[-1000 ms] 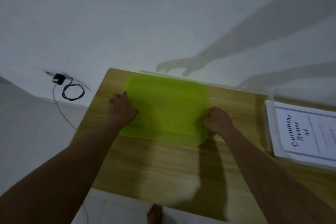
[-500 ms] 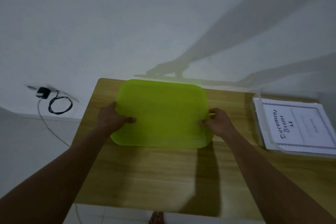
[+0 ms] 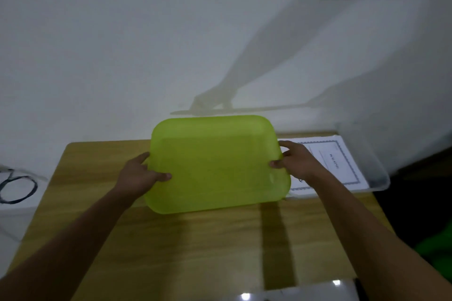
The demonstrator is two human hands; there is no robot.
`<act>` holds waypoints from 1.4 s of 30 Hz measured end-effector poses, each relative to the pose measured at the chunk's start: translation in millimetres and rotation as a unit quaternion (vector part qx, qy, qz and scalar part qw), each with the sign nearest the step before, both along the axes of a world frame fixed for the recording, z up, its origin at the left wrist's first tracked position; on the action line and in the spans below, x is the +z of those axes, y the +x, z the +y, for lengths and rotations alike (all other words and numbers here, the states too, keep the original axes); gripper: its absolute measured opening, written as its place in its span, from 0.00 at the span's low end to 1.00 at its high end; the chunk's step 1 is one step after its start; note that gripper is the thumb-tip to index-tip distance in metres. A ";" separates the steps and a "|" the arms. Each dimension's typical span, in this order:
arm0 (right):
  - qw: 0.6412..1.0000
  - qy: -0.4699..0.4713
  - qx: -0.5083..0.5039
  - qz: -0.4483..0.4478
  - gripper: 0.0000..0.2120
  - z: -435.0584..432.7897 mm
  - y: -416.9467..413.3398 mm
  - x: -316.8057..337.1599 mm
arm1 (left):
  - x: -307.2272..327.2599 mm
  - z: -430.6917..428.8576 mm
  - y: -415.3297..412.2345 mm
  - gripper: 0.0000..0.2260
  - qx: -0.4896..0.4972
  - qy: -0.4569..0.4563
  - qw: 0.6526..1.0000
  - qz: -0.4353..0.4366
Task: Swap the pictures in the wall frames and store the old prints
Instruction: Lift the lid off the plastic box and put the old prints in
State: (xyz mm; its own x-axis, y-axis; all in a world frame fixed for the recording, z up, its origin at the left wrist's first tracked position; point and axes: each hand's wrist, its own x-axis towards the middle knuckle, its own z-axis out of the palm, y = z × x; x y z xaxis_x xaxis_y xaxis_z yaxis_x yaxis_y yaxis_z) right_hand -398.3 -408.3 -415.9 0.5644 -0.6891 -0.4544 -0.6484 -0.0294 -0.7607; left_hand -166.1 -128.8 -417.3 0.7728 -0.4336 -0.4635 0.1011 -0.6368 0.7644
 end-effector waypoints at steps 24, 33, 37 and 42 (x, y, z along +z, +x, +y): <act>0.997 -0.016 -0.053 0.050 0.36 -259.6 -217.3 -43.7 | -50.6 -270.3 -214.4 0.33 -0.044 0.008 0.993 -0.111; 0.998 -0.041 -0.019 0.046 0.31 -276.3 -229.3 -64.9 | -70.2 -292.8 -219.3 0.40 -0.058 0.080 0.987 -0.125; 0.995 -0.064 0.003 0.082 0.38 -275.9 -230.4 -73.8 | -72.9 -299.9 -227.3 0.41 -0.065 0.124 0.985 -0.105; 0.988 -0.070 0.043 0.128 0.38 -273.9 -228.6 -76.3 | -73.9 -302.7 -225.3 0.49 -0.084 0.124 0.987 -0.056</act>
